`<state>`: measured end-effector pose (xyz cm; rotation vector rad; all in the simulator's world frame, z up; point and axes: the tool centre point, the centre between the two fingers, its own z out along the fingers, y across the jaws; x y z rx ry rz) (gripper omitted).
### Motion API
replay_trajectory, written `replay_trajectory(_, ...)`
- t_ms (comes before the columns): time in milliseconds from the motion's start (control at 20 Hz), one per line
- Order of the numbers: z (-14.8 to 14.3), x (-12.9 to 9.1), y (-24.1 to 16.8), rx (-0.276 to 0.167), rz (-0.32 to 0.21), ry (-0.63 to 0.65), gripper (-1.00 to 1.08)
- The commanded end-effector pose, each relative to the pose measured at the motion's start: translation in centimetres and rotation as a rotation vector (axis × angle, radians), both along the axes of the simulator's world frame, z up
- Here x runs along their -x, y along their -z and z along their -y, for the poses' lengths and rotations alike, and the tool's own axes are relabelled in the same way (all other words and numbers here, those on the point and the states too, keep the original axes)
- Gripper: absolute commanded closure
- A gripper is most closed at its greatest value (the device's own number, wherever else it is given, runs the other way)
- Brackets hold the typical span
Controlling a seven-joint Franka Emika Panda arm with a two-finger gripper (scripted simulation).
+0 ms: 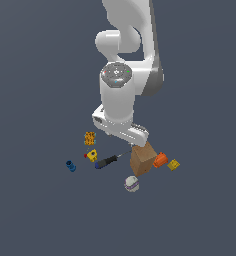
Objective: Pick up a designated object from a clutter of objects.
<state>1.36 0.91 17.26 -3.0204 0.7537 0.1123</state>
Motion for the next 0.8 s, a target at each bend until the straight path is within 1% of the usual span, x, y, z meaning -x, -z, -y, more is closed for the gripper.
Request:
replay_trajectory(0,0.1,-0.2,1.6,0.002,0.004,0.086,-0.92)
replay_trajectory(450,0.9,-0.7,7.0,0.027,0.023,0.379,-0.92)
replay_trajectory(750,1.6,-0.7,9.3,0.047,0.037,0.514,-0.92)
